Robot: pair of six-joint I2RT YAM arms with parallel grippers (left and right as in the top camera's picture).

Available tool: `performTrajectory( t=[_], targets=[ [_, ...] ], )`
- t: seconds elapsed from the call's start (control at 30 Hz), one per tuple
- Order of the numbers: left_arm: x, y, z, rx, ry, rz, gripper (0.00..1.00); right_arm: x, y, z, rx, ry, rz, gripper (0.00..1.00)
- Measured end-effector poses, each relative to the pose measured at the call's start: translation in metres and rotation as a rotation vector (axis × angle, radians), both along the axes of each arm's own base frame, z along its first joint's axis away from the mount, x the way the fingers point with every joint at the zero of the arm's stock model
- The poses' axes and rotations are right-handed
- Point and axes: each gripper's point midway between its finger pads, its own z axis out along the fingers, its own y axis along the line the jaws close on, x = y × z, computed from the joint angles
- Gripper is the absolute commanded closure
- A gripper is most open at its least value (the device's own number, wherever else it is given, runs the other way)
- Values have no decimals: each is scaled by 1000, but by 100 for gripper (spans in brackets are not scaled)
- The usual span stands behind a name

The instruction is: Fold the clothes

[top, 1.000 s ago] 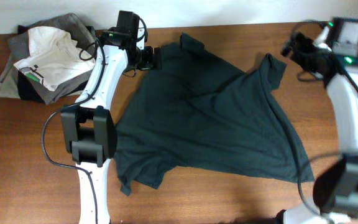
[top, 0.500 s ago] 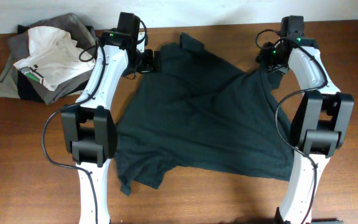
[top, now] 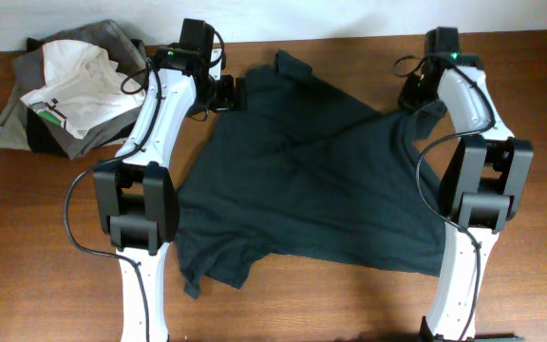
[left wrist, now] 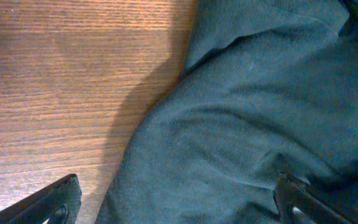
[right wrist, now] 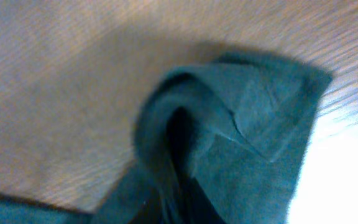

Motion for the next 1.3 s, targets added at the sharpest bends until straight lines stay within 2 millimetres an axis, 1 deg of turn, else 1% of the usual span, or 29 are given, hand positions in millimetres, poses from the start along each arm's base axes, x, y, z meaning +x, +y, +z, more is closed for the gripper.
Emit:
performTrajectory(
  t=[0.03,0.1,0.13,0.2,0.27,0.3,0.33,0.37,0.43,0.5,0.57,0.6,0.63,0.7,0.73,0.77,0.8,0.83,0.87,0.9,0.93,1.0,1.07,1.13,1.17,1.2,1.23,1.27,1.3],
  targets=[
    [0,0,0,0,0,0,1,-3,-6,15,-20,13,-10,96],
    [0,0,0,0,-1,0,1,-9,-15,30,-40,34,-27,96],
    [0,0,0,0,-1,0,1,-17,-21,30,-48,63,-39,96],
    [0,0,0,0,-1,0,1,-38,-43,27,-75,139,-80,96],
    [0,0,0,0,-1,0,1,-58,-79,27,-115,189,-150,96],
    [0,0,0,0,-1,0,1,-67,-93,27,-120,211,-178,76],
    [0,0,0,0,-2,0,1,-80,-108,26,-119,243,-211,20],
    [2,-1,1,-2,-8,0,1,-96,-128,26,-117,280,-257,1],
    [5,-1,2,-5,-24,-1,1,-113,-144,26,-111,318,-294,1],
    [11,-3,5,-15,-47,-3,2,-138,-150,26,-85,396,-318,1],
    [18,-13,10,-51,-86,-19,10,-156,-143,30,-58,467,-329,1],
    [21,-21,13,-67,-106,-36,10,-163,-137,35,-43,494,-330,1],
    [20,-29,14,-73,-113,-55,10,-167,-130,47,-28,491,-329,1],
    [13,-57,15,-73,-125,-131,8,-173,-112,95,-26,425,-313,1],
    [11,-69,17,-68,-143,-166,5,-174,-103,115,-35,389,-299,1],
    [11,-79,18,-66,-160,-192,4,-174,-90,140,-49,332,-274,1],
    [13,-96,23,-67,-205,-231,4,-172,-69,170,-66,253,-229,1],
    [16,-108,27,-72,-239,-256,4,-170,-51,190,-77,196,-187,1],
    [21,-116,34,-80,-286,-272,4,-166,-27,206,-86,143,-127,1],
    [28,-120,39,-86,-324,-276,4,-162,-8,212,-91,122,-79,1],
    [41,-123,51,-103,-395,-271,4,-155,15,211,-91,113,-17,1],
    [52,-127,63,-120,-464,-269,4,-149,41,204,-90,116,49,1],
    [58,-131,71,-129,-506,-270,4,-147,59,197,-86,127,78,1],
    [52,-126,62,-85,-463,-255,5,-148,66,195,-72,133,78,1],
    [41,-119,49,-48,-391,-246,20,-152,66,194,-62,150,71,2],
    [25,-107,34,-10,-297,-238,27,-159,66,193,-56,176,66,2],
    [12,-96,23,16,-219,-227,36,-162,66,192,-47,191,74,3],
    [-12,-73,6,60,-83,-214,53,-162,66,190,-43,197,80,3],
    [-21,-55,0,83,-18,-190,68,-165,67,186,-38,216,89,7]
  ],
)
